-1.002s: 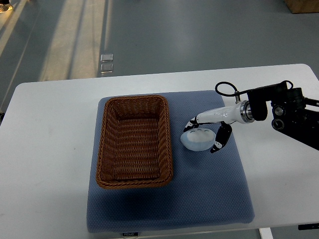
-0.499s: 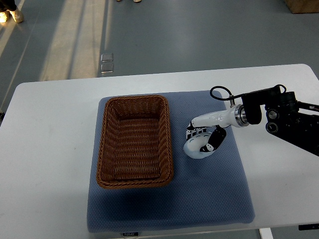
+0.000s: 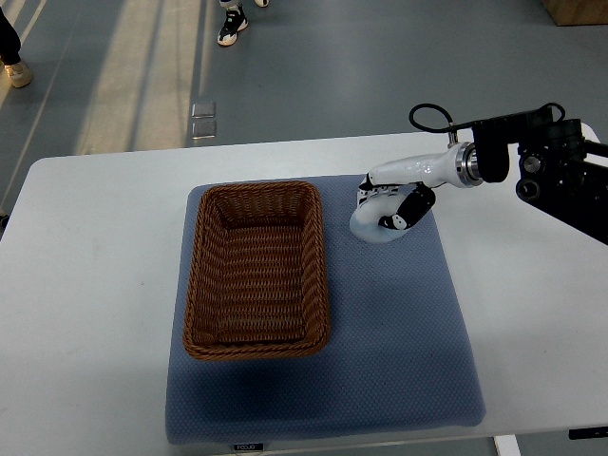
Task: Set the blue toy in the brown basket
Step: 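Lift the toy with the right hand and carry it over the basket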
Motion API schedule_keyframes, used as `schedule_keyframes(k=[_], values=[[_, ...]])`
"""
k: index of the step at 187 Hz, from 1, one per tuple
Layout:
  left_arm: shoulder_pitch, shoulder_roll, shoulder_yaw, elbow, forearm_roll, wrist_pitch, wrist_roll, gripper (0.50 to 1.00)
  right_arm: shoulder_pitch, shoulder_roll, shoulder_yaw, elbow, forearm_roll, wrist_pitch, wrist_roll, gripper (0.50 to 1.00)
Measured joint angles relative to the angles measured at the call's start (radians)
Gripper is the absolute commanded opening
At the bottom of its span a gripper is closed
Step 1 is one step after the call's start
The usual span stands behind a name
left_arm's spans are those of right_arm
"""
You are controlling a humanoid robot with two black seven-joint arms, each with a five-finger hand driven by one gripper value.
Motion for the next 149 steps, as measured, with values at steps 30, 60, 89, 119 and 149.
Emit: schedule_keyframes(k=[30, 60, 89, 119, 149], values=[[0.0, 0.0, 0.0, 0.0, 0.0, 0.0, 0.0, 1.0, 0.056, 0.036, 0.037, -0.01, 0.002, -0.003, 0.002, 0.5], [0.0, 0.0, 0.0, 0.0, 0.0, 0.0, 0.0, 1.0, 0.093, 0.119, 0.079, -0.024, 0.013, -0.01, 0.002, 0.5], [0.0, 0.0, 0.001, 0.0, 0.0, 0.0, 0.0, 1.0, 0.097, 0.22, 0.125, -0.035, 0.036, -0.05, 0.003, 0.5], [0.0, 0.0, 0.001, 0.0, 0.0, 0.0, 0.0, 1.0, 0.055, 0.315, 0.132, -0.044, 0.037, -0.088, 0.002, 0.5], [0.0, 0.0, 0.0, 0.0, 0.0, 0.0, 0.0, 1.0, -0.024, 0.4, 0.131, -0.096, 0.028, -0.115, -0.001, 0.5]])
